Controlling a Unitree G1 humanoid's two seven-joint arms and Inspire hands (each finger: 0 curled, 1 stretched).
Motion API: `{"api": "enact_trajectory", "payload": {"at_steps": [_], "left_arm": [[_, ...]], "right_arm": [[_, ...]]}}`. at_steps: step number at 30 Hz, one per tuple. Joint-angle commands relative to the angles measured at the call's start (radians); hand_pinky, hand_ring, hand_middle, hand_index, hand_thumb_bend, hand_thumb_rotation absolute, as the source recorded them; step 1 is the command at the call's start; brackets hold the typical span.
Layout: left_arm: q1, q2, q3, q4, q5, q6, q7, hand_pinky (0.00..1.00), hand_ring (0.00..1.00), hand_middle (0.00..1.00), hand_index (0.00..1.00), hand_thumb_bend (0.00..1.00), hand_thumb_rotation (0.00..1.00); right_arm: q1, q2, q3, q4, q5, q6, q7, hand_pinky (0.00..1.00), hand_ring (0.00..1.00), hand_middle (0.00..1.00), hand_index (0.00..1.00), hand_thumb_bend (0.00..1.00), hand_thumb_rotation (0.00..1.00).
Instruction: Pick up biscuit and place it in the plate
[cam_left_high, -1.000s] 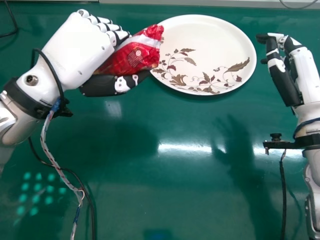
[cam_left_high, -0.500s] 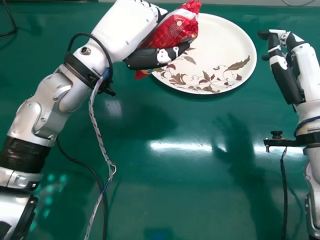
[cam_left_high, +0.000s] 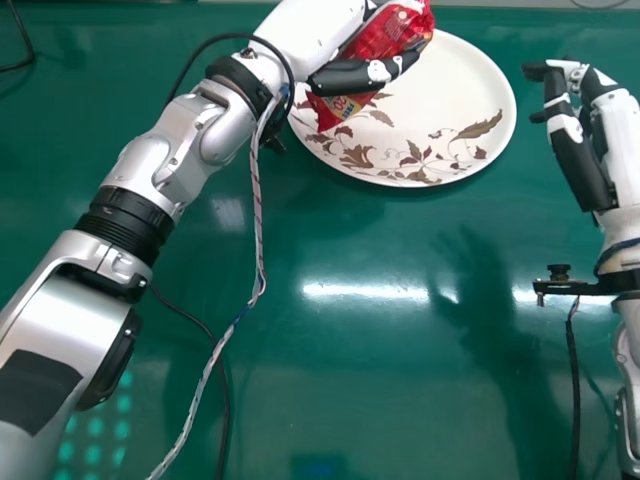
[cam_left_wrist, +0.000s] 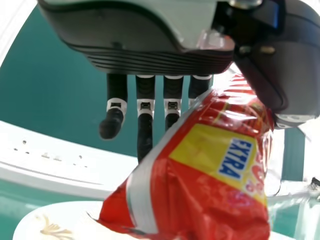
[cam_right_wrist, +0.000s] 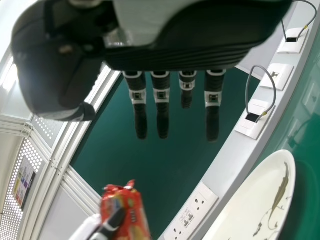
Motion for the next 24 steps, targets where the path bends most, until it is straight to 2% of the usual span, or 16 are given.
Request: {"api": "enact_trajectory", "payload": {"at_steps": [1, 5, 11, 19, 24], "left_arm": [[-0.05, -0.013, -0.027, 0.052, -0.001, 0.014, 0.028, 0.13, 0.43, 0.48, 0.48, 0.5, 0.0], [-0.086, -0.03, -0.055, 0.14, -0.004, 0.031, 0.041, 0.13, 0.43, 0.48, 0.49, 0.5, 0.0], [-0.116, -0.04, -0.102, 0.215, 0.007, 0.081, 0.041, 0.16, 0.42, 0.48, 0.49, 0.5, 0.0], [-0.12, -0.036, -0.122, 0.242, -0.007, 0.093, 0.036, 0.17, 0.42, 0.49, 0.49, 0.49, 0.0], [-0.113, -0.027, -0.111, 0.232, -0.034, 0.062, 0.043, 0.23, 0.43, 0.5, 0.48, 0.49, 0.0]], "right_arm": [[0.022, -0.004, -0.009, 0.002, 0.003, -0.013, -0.006, 0.6, 0.74, 0.79, 0.76, 0.56, 0.48], [0.045, 0.004, -0.014, -0.041, -0.002, 0.03, -0.006, 0.62, 0.76, 0.8, 0.77, 0.56, 0.48], [0.064, 0.005, -0.019, -0.066, 0.009, 0.041, -0.004, 0.64, 0.77, 0.81, 0.76, 0.55, 0.47], [0.073, 0.005, -0.021, -0.072, 0.01, 0.05, -0.006, 0.64, 0.77, 0.81, 0.76, 0.56, 0.48], [0.069, 0.004, -0.016, -0.06, 0.001, 0.043, -0.01, 0.66, 0.78, 0.82, 0.77, 0.56, 0.48]]}}
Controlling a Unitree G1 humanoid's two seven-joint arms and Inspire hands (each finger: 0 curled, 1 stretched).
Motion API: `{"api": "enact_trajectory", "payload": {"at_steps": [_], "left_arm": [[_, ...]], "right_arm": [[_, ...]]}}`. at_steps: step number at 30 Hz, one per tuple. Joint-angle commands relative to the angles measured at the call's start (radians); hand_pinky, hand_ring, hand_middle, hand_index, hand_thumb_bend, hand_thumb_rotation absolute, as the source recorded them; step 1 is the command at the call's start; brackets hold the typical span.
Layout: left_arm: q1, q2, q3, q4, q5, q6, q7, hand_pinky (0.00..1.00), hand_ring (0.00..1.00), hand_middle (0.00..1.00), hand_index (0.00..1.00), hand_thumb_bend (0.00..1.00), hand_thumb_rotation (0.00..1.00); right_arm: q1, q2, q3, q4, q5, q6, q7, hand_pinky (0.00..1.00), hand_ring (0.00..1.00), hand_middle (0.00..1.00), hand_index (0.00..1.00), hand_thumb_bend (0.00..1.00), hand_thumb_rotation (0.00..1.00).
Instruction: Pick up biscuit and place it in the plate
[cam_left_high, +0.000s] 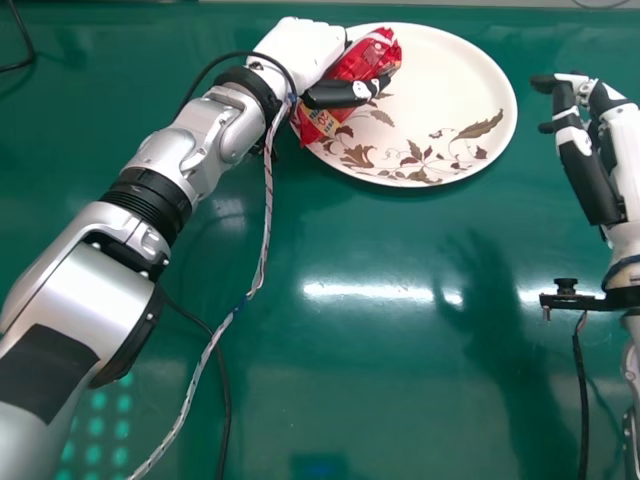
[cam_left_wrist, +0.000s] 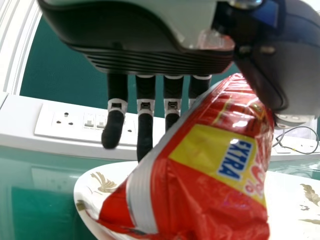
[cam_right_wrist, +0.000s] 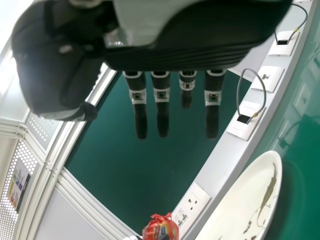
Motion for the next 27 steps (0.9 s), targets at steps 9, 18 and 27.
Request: {"api": "enact_trajectory", "payload": {"at_steps": [9, 18, 27], "left_arm": [[-0.024, 0.001, -0.007, -0.008, -0.026, -0.072, 0.11, 0.26, 0.43, 0.48, 0.49, 0.49, 0.0], [-0.096, -0.046, -0.017, 0.03, -0.032, -0.081, 0.111, 0.28, 0.43, 0.49, 0.49, 0.49, 0.0], [-0.153, -0.073, -0.055, 0.102, -0.011, -0.052, 0.117, 0.34, 0.41, 0.5, 0.51, 0.49, 0.0]], "right_arm": [[0.01, 0.012, 0.005, 0.0, -0.011, 0.012, -0.009, 0.67, 0.78, 0.82, 0.78, 0.54, 0.45], [0.02, 0.029, 0.016, -0.03, -0.009, 0.061, -0.008, 0.69, 0.78, 0.82, 0.79, 0.52, 0.34], [0.06, 0.022, 0.0, -0.057, -0.048, 0.071, -0.021, 0.69, 0.78, 0.82, 0.79, 0.53, 0.44]]}}
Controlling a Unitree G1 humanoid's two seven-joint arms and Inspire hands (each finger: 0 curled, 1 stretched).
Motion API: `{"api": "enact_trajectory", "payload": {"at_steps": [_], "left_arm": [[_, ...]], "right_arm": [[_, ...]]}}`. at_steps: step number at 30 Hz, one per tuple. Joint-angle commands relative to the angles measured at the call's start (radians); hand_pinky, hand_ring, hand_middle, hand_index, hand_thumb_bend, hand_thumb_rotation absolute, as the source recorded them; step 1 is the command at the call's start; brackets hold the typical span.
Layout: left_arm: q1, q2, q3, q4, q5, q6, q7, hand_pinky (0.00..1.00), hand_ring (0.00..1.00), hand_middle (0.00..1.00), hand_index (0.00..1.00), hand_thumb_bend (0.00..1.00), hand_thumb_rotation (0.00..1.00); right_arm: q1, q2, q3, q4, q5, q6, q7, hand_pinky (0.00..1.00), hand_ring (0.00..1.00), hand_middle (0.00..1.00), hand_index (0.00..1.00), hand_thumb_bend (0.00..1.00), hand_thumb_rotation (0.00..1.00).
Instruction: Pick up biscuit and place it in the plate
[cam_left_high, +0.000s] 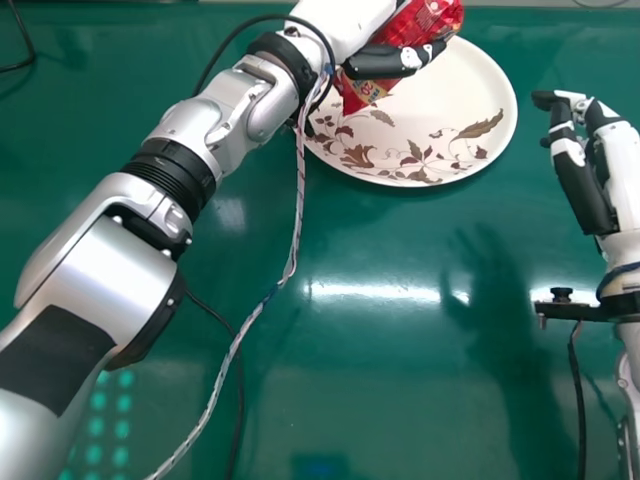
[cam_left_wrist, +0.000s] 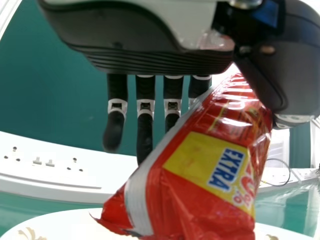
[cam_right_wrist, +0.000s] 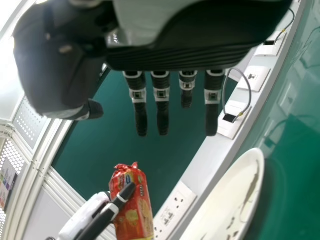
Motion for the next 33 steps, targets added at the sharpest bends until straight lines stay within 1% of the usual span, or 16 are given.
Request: {"api": "enact_trajectory", "payload": {"at_steps": [1, 2, 3, 4, 5, 6, 7, 10, 12, 14, 17, 21, 24, 27, 31, 33], "left_arm": [[-0.033, -0.008, -0.017, 0.013, 0.006, 0.009, -0.002, 0.43, 0.52, 0.5, 0.5, 0.5, 0.0], [-0.038, -0.008, -0.029, 0.018, 0.017, 0.019, -0.009, 0.53, 0.62, 0.63, 0.5, 0.49, 0.03], [-0.042, -0.009, -0.04, 0.021, 0.025, 0.029, -0.02, 0.63, 0.73, 0.74, 0.69, 0.46, 0.11], [-0.046, -0.009, -0.052, 0.023, 0.034, 0.039, -0.029, 0.71, 0.82, 0.83, 0.83, 0.45, 0.25], [-0.05, -0.01, -0.06, 0.025, 0.04, 0.049, -0.042, 0.74, 0.86, 0.88, 0.88, 0.46, 0.31], [-0.052, -0.01, -0.067, 0.026, 0.045, 0.056, -0.053, 0.76, 0.88, 0.9, 0.91, 0.47, 0.35], [-0.053, -0.009, -0.074, 0.025, 0.05, 0.063, -0.06, 0.76, 0.89, 0.92, 0.92, 0.48, 0.37], [-0.051, -0.003, -0.087, 0.02, 0.055, 0.084, -0.084, 0.78, 0.92, 0.94, 0.95, 0.48, 0.4], [-0.05, 0.001, -0.095, 0.016, 0.061, 0.094, -0.09, 0.79, 0.93, 0.95, 0.95, 0.49, 0.42], [-0.048, 0.006, -0.103, 0.013, 0.069, 0.101, -0.09, 0.8, 0.96, 0.97, 0.97, 0.52, 0.49], [-0.042, 0.013, -0.099, 0.009, 0.066, 0.103, -0.091, 0.84, 0.99, 1.0, 1.0, 0.58, 0.63], [-0.035, 0.019, -0.095, 0.004, 0.059, 0.1, -0.083, 0.85, 1.0, 1.0, 1.0, 0.63, 0.71], [-0.027, 0.028, -0.093, -0.009, 0.058, 0.088, -0.069, 0.86, 1.0, 1.0, 1.0, 0.62, 0.72], [-0.011, 0.046, -0.087, -0.032, 0.055, 0.067, -0.032, 0.84, 0.98, 1.0, 0.98, 0.59, 0.7], [0.023, 0.08, -0.049, -0.081, 0.017, 0.028, -0.008, 0.85, 0.95, 0.98, 0.95, 0.56, 0.65], [0.051, 0.106, -0.016, -0.127, -0.02, 0.005, -0.014, 0.83, 0.93, 0.97, 0.94, 0.55, 0.63]], "right_arm": [[0.023, 0.004, -0.011, -0.024, -0.001, 0.001, -0.009, 0.68, 0.78, 0.82, 0.79, 0.54, 0.44], [0.027, 0.006, -0.013, -0.027, 0.0, 0.001, -0.01, 0.69, 0.78, 0.82, 0.79, 0.54, 0.43], [0.029, 0.005, -0.015, -0.026, 0.0, -0.003, -0.01, 0.68, 0.78, 0.82, 0.79, 0.53, 0.42], [0.031, 0.004, -0.016, -0.025, 0.001, -0.006, -0.01, 0.68, 0.78, 0.82, 0.79, 0.53, 0.43], [0.032, 0.002, -0.018, -0.024, 0.0, -0.011, -0.01, 0.67, 0.78, 0.82, 0.79, 0.53, 0.43], [0.033, 0.0, -0.019, -0.02, 0.0, -0.018, -0.011, 0.67, 0.78, 0.82, 0.79, 0.53, 0.44], [0.033, -0.001, -0.02, -0.019, 0.003, -0.019, -0.009, 0.66, 0.77, 0.82, 0.79, 0.53, 0.44], [0.034, -0.002, -0.024, -0.013, 0.006, -0.025, -0.009, 0.67, 0.78, 0.83, 0.79, 0.53, 0.44], [0.033, -0.004, -0.024, -0.007, 0.005, -0.032, -0.01, 0.66, 0.77, 0.82, 0.79, 0.54, 0.46], [0.031, -0.003, -0.024, -0.002, 0.011, -0.034, -0.007, 0.67, 0.78, 0.82, 0.79, 0.53, 0.45], [0.031, -0.001, -0.02, -0.007, 0.009, -0.023, -0.006, 0.68, 0.78, 0.82, 0.79, 0.53, 0.46], [0.033, 0.001, -0.016, -0.01, -0.002, -0.015, -0.01, 0.69, 0.78, 0.82, 0.79, 0.52, 0.46], [0.031, 0.002, -0.018, 0.003, 0.002, -0.034, -0.015, 0.68, 0.77, 0.81, 0.79, 0.52, 0.42], [0.032, 0.002, -0.021, 0.001, 0.005, -0.028, -0.015, 0.68, 0.77, 0.82, 0.79, 0.52, 0.43], [0.031, 0.001, -0.025, 0.017, 0.006, -0.046, -0.022, 0.67, 0.77, 0.81, 0.78, 0.52, 0.43], [0.028, 0.006, -0.025, 0.007, 0.017, -0.025, -0.017, 0.68, 0.78, 0.82, 0.79, 0.51, 0.4]]}}
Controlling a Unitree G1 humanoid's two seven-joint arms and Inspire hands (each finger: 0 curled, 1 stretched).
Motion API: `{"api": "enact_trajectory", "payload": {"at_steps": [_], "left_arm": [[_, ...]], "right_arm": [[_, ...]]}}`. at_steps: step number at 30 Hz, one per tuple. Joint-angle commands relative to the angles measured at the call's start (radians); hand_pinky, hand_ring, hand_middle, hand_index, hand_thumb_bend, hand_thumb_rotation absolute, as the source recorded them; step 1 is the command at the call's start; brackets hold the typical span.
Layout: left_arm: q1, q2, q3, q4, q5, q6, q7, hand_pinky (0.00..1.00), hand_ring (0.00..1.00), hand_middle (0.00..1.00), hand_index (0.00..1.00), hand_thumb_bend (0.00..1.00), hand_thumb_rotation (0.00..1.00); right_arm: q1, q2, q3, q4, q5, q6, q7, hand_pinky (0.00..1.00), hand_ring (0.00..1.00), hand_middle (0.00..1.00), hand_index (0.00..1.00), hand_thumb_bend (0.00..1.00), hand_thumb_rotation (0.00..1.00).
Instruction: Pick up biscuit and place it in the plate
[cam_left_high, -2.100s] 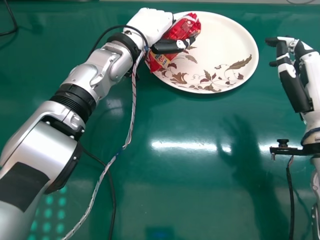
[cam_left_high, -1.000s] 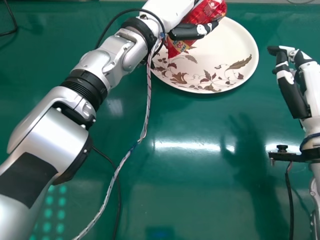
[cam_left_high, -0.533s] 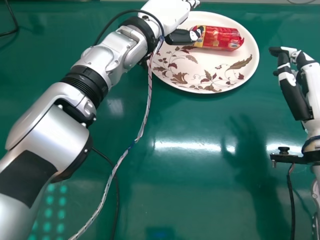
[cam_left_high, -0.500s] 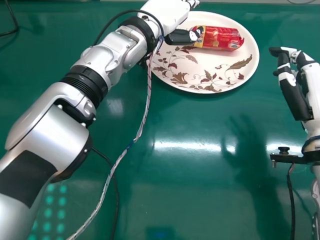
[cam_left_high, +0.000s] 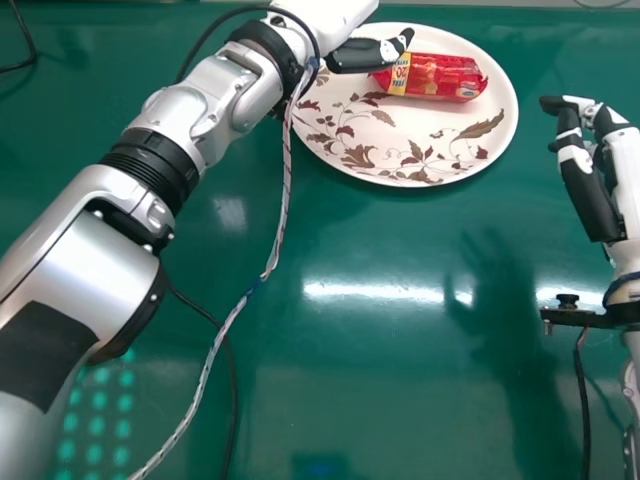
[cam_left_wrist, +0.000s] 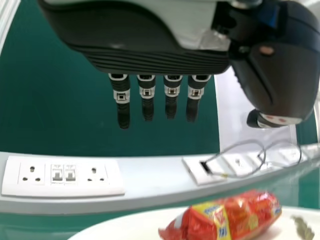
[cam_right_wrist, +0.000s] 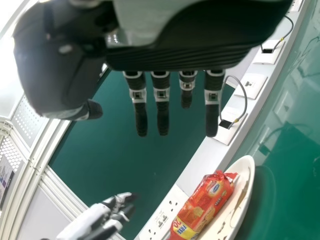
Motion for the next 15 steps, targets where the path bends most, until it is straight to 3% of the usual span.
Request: {"api": "enact_trajectory", "payload": {"at_steps": [1, 4, 7, 8, 12, 15], "left_arm": [[0.055, 0.042, 0.045, -0.067, -0.047, -0.026, -0.003, 0.83, 0.93, 0.96, 0.94, 0.54, 0.62], [0.132, 0.107, 0.093, -0.201, -0.087, -0.028, -0.033, 0.83, 0.92, 0.94, 0.94, 0.52, 0.66], [0.237, 0.165, 0.155, -0.366, -0.121, -0.014, -0.039, 0.76, 0.87, 0.89, 0.91, 0.52, 0.62], [0.271, 0.179, 0.179, -0.421, -0.138, -0.004, -0.052, 0.74, 0.85, 0.86, 0.89, 0.52, 0.57], [0.387, 0.22, 0.277, -0.622, -0.214, 0.044, -0.131, 0.75, 0.85, 0.85, 0.89, 0.5, 0.57], [0.467, 0.243, 0.352, -0.732, -0.274, 0.028, -0.141, 0.67, 0.79, 0.82, 0.85, 0.49, 0.53]], "right_arm": [[0.006, 0.006, -0.012, -0.009, 0.015, 0.019, -0.003, 0.69, 0.78, 0.82, 0.79, 0.49, 0.38], [0.002, 0.004, -0.012, -0.01, 0.018, 0.028, -0.003, 0.7, 0.79, 0.84, 0.8, 0.48, 0.33], [-0.007, 0.001, -0.007, 0.001, 0.01, 0.03, -0.009, 0.7, 0.8, 0.84, 0.8, 0.48, 0.31], [-0.011, -0.001, -0.005, 0.004, 0.008, 0.031, -0.008, 0.69, 0.79, 0.84, 0.8, 0.48, 0.3], [-0.032, 0.0, 0.004, 0.018, 0.012, 0.032, -0.009, 0.68, 0.78, 0.82, 0.8, 0.47, 0.28], [-0.044, 0.01, 0.015, 0.02, 0.01, 0.046, -0.015, 0.68, 0.77, 0.81, 0.79, 0.48, 0.26]]}}
